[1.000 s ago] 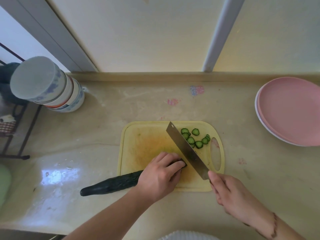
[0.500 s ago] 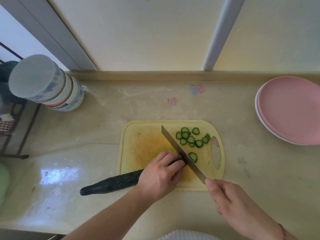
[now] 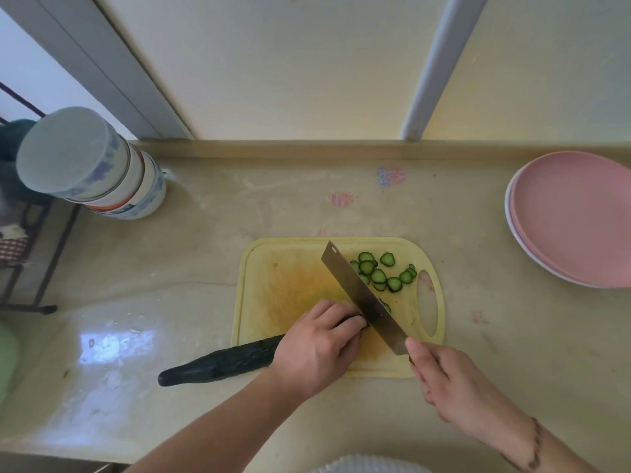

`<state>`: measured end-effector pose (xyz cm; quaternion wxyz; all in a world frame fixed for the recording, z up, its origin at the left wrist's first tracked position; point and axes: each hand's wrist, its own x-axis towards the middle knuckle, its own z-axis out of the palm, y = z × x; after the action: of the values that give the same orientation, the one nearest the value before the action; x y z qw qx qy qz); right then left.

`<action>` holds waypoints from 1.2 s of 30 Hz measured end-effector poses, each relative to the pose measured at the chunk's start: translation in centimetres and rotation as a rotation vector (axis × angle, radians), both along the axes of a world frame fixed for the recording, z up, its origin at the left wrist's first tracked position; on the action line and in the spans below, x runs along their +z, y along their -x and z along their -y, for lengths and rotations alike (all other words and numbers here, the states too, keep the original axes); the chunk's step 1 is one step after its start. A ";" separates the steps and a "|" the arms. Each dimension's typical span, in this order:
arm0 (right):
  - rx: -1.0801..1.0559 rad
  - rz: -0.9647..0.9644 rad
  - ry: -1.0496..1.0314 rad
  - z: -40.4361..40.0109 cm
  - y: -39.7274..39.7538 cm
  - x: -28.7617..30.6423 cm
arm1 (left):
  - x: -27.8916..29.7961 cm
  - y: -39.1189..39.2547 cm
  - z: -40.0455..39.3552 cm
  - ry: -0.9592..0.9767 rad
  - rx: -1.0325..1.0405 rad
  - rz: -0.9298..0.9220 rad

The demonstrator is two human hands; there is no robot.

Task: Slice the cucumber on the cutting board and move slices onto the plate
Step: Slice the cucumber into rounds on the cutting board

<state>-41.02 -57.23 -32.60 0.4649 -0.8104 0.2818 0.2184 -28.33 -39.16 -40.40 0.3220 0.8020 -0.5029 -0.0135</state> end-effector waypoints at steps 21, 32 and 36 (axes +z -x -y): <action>0.039 0.029 -0.028 -0.6 0.6 1.5 | -0.1 0.0 0.0 0.007 0.007 -0.016; 0.041 0.034 0.032 0.0 0.0 -0.3 | 0.0 -0.1 -0.1 0.006 0.008 -0.020; -0.002 0.029 0.016 0.3 0.2 -0.1 | -0.1 0.0 -0.1 0.009 0.015 -0.016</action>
<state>-41.18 -57.56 -32.69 0.4627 -0.8170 0.2773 0.2038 -28.30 -39.05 -40.50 0.3298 0.8043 -0.4940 -0.0153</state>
